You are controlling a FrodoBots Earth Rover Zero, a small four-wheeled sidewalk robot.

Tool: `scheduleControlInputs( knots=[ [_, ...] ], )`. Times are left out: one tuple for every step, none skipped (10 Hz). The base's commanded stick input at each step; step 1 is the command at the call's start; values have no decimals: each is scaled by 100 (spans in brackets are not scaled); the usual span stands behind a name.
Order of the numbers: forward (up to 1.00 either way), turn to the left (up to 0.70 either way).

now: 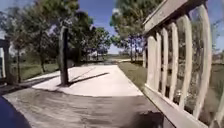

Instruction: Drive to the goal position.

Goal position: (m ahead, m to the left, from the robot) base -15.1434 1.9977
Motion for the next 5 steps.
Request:
scheduleControlInputs(
  knots=[
    [70, 0],
    [70, 0],
    [70, 0],
    [70, 0],
    [70, 0]
  ],
)
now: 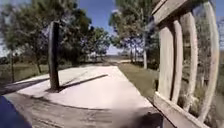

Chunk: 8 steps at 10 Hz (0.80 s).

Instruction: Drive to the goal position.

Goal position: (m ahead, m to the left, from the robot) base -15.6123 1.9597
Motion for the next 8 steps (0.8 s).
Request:
scheduleControlInputs(
  knots=[
    [70, 0],
    [70, 0],
    [70, 0],
    [70, 0],
    [70, 0],
    [70, 0],
    [70, 35],
    [70, 35]
  ],
)
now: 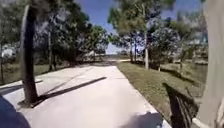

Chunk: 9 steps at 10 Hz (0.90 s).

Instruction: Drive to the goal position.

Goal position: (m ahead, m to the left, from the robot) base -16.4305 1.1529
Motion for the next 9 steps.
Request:
scheduleControlInputs(
  knots=[
    [70, 35],
    [70, 0],
    [70, 0],
    [70, 0],
    [70, 0],
    [70, 0],
    [70, 0],
    [70, 0],
    [70, 0]
  ],
)
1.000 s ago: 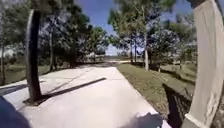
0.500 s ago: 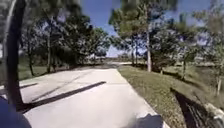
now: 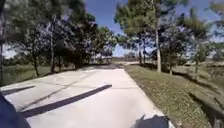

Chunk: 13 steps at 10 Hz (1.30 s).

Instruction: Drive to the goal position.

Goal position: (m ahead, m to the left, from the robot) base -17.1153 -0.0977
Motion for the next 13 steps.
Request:
scheduleControlInputs(
  knots=[
    [70, 0],
    [70, 0],
    [70, 0],
    [70, 0],
    [70, 0],
    [70, 0],
    [70, 0],
    [70, 0],
    [70, 0],
    [70, 0],
    [70, 0],
    [70, 0],
    [70, 0]
  ],
)
